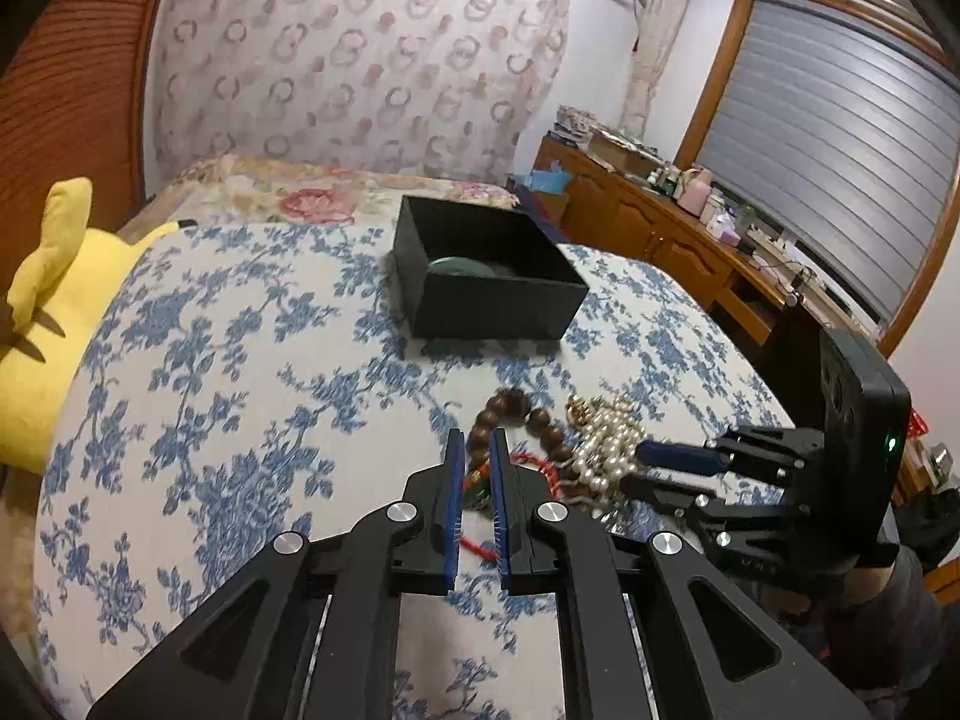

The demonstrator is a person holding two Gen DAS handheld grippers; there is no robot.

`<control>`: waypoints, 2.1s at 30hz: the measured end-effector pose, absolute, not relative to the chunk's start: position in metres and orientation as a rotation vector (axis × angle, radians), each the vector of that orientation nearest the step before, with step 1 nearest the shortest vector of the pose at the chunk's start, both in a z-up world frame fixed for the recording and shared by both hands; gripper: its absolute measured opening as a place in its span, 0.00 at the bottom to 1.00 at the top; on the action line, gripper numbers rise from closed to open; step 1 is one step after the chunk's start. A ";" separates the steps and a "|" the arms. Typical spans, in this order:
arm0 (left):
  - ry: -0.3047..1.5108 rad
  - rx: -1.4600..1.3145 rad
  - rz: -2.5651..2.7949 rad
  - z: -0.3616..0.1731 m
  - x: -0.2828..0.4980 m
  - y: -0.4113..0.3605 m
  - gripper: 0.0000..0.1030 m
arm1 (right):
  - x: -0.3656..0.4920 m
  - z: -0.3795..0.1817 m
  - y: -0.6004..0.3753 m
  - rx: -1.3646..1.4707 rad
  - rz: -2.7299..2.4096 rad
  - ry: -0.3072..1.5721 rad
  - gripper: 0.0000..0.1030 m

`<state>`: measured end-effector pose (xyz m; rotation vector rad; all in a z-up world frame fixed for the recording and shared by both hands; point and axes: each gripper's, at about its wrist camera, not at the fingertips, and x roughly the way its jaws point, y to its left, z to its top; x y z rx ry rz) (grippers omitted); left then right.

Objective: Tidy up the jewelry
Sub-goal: 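Grasp the red string bracelet with the left tool while the right tool grasps the pearl necklace, then lift and carry the red bracelet and pearl necklace over the black box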

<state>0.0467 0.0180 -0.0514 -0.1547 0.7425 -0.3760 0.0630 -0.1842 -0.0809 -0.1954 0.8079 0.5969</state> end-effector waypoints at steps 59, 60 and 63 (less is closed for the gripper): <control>0.654 0.021 -0.344 -0.031 0.061 0.003 0.08 | 0.069 -0.008 -0.211 -0.151 0.589 0.636 0.08; 0.649 0.020 -0.349 -0.029 0.062 0.002 0.08 | 0.070 -0.003 -0.212 -0.155 0.588 0.625 0.08; 0.641 0.010 -0.361 -0.025 0.070 -0.002 0.08 | 0.073 0.012 -0.212 -0.161 0.585 0.595 0.08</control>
